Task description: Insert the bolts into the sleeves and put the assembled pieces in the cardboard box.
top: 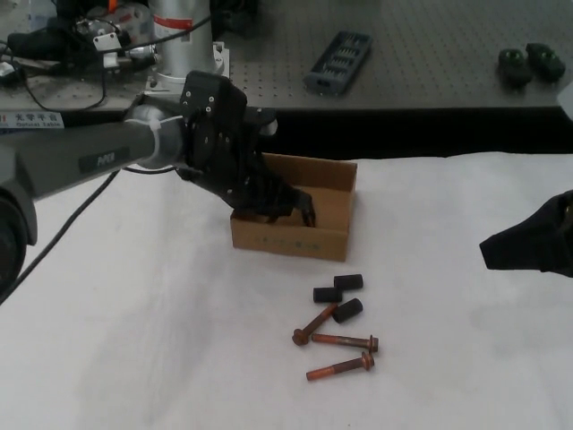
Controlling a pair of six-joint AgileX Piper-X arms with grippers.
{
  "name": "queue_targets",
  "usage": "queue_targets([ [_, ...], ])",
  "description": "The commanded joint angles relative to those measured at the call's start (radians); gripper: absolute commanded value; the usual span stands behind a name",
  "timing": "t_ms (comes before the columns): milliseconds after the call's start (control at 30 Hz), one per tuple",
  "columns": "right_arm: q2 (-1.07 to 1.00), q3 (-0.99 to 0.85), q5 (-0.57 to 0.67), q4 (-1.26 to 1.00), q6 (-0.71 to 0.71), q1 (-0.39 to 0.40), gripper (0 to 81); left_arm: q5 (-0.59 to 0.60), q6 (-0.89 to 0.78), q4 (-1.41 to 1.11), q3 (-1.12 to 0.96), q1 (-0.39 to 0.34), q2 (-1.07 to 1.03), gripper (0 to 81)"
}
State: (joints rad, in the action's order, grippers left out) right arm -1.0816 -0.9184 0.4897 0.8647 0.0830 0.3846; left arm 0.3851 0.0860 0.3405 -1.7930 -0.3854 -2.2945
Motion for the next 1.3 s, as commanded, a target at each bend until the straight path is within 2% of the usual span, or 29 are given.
queue_targets([
  [0, 0.013, -0.002, 0.006, 0.004, 0.008, -0.006, 2.0, -0.023, -0.004, -0.003, -0.021, 0.001, 0.010, 18.3],
  [133, 0.013, -0.002, 0.017, 0.004, 0.008, -0.006, 2.0, -0.032, -0.015, -0.003, -0.021, 0.001, 0.010, 36.7],
  [300, 0.013, -0.002, 0.021, 0.004, 0.008, -0.006, 2.0, -0.032, -0.049, 0.018, -0.021, 0.001, 0.027, 37.4],
  [367, 0.013, -0.002, 0.021, 0.004, 0.008, -0.006, 2.0, -0.032, -0.049, 0.044, -0.021, 0.001, 0.045, 35.4],
  [467, 0.013, -0.002, 0.021, 0.010, 0.008, -0.006, 2.0, -0.032, -0.049, 0.117, -0.021, 0.001, 0.092, 26.9],
  [633, 0.031, -0.002, 0.038, 0.096, 0.008, -0.006, 2.0, -0.030, 0.017, 0.331, -0.021, 0.005, 0.174, 0.0],
  [767, 0.084, -0.002, 0.031, 0.171, 0.065, -0.006, 2.0, -0.027, 0.103, 0.539, -0.019, 0.004, 0.224, 0.7],
  [900, 0.144, -0.002, -0.018, 0.210, 0.072, -0.006, 2.0, -0.027, 0.050, 0.628, 0.042, 0.004, 0.293, 0.7],
  [1267, 0.236, -0.002, -0.054, 0.244, 0.072, -0.006, 2.0, -0.012, 0.026, 0.498, 0.601, 0.004, 0.757, 0.7],
])
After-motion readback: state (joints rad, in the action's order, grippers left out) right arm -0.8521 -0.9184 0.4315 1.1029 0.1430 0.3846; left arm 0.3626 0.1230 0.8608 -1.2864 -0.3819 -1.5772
